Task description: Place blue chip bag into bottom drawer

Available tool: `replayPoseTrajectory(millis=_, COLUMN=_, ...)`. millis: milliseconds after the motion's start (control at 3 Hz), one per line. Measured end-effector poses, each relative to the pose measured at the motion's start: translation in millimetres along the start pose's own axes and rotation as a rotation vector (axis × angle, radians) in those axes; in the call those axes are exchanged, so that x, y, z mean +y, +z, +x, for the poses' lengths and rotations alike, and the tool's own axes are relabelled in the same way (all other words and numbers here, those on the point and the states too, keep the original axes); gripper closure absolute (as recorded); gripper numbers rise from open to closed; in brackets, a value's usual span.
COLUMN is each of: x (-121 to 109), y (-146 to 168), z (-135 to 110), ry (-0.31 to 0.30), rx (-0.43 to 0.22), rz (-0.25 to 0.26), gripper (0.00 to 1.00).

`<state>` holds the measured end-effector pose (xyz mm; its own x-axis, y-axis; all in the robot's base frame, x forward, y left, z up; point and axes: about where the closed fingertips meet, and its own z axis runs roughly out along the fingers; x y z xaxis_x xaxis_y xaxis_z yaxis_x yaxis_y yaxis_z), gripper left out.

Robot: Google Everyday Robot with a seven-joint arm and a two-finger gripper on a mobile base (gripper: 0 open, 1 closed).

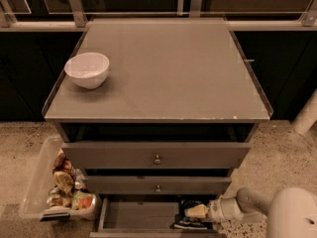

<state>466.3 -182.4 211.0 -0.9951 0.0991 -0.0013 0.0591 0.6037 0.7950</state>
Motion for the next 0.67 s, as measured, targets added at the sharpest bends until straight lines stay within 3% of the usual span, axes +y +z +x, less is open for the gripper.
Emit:
replayPoseTrajectory(millis=333, x=-0.2, y=-0.1, z=0.2, ry=0.0, rx=-0.001, rz=0.0, gripper=0.0)
replayPoseTrajectory(millis=667, x=-0.2, y=-0.1, z=0.2, ry=0.0, rx=-0.001, rz=0.0, gripper=0.0)
